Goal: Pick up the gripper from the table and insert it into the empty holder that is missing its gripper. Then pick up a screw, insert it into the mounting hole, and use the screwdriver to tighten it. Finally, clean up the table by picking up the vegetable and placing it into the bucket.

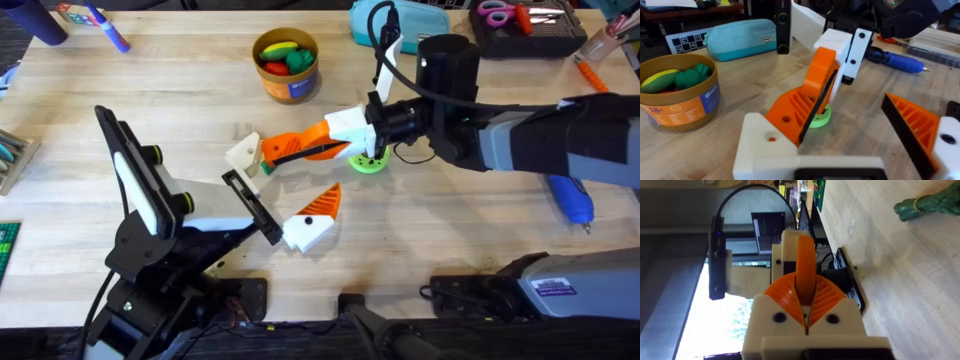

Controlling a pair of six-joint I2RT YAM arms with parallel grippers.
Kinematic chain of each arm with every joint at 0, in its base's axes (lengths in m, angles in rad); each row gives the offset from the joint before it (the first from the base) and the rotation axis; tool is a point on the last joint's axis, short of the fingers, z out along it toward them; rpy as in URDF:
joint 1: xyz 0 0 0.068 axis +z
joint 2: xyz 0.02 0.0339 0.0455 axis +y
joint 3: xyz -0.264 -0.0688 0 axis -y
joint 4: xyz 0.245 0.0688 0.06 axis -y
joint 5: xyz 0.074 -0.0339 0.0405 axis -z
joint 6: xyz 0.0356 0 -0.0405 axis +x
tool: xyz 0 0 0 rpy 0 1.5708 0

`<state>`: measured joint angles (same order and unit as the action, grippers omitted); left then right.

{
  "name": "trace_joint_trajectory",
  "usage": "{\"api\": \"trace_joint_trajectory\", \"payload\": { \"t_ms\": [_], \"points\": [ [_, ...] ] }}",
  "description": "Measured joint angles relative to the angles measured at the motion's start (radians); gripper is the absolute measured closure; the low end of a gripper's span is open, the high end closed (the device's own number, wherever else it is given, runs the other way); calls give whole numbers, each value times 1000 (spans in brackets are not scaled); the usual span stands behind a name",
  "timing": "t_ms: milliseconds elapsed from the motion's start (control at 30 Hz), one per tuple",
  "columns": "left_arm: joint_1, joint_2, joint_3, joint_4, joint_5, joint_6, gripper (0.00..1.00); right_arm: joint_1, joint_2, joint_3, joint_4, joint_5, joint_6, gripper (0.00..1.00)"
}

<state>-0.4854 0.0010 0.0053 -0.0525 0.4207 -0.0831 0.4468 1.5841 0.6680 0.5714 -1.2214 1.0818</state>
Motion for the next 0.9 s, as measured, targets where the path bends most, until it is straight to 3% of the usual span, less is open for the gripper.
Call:
{"api": "trace_joint_trajectory", "payload": {
  "t_ms": [367, 600, 900],
  "points": [
    [0, 0, 0, 0, 1, 0, 8, -153, 3, 0, 7, -107, 62, 991],
    [0, 0, 0, 1, 15, 0, 8, -97, 3, 0, 6, -139, 78, 990],
    [0, 0, 0, 1, 103, 0, 8, -26, 3, 0, 7, -164, 100, 991]
  ]
}}
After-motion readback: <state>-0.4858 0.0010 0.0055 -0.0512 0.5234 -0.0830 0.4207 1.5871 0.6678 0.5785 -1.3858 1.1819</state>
